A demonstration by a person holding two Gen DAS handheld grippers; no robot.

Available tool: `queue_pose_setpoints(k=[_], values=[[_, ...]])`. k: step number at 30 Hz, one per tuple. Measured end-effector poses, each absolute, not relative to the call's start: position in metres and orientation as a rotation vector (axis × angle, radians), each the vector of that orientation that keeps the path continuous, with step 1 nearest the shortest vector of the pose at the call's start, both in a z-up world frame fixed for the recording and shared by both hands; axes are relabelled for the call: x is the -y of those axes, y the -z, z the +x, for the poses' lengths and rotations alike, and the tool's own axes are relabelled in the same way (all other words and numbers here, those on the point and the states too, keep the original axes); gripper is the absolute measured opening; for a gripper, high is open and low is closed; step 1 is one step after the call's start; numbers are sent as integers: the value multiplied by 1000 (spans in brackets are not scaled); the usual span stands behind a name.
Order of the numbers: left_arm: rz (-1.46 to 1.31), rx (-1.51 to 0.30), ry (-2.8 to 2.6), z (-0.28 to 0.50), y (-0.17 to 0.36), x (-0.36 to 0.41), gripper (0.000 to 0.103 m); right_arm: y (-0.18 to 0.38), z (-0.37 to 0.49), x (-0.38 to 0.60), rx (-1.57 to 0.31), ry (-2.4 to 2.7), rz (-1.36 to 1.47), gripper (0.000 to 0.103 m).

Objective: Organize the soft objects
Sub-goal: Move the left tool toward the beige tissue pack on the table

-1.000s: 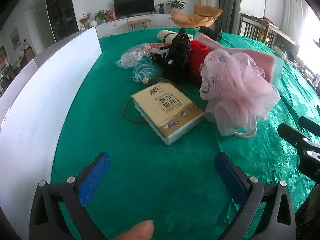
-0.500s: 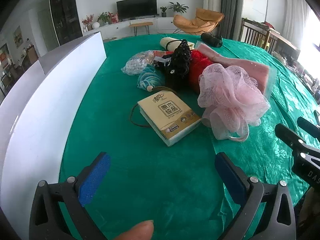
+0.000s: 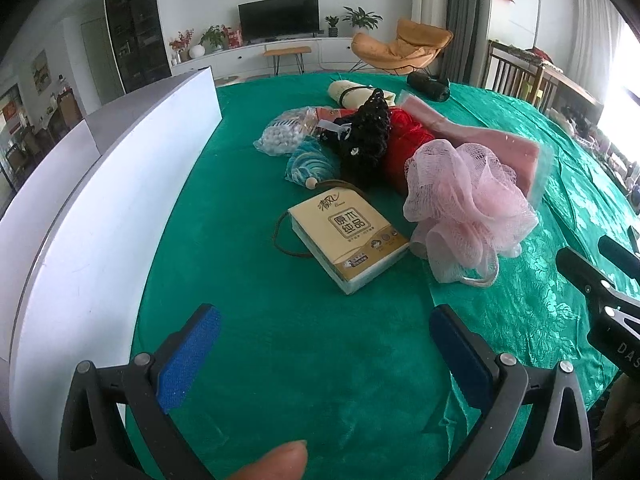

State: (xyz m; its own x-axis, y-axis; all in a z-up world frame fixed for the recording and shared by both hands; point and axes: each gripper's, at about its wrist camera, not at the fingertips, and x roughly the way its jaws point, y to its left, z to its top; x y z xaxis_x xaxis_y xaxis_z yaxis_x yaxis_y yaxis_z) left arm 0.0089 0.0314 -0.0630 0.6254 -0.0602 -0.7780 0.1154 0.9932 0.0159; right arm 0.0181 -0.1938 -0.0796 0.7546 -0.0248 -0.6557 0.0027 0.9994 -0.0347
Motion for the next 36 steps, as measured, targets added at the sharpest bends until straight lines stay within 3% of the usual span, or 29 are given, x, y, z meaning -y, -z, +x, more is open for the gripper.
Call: queue_pose_setpoints(k=[36], values=[[125,-921,64,12,68,-25,103,79,19,192,-707,4,-30,86]])
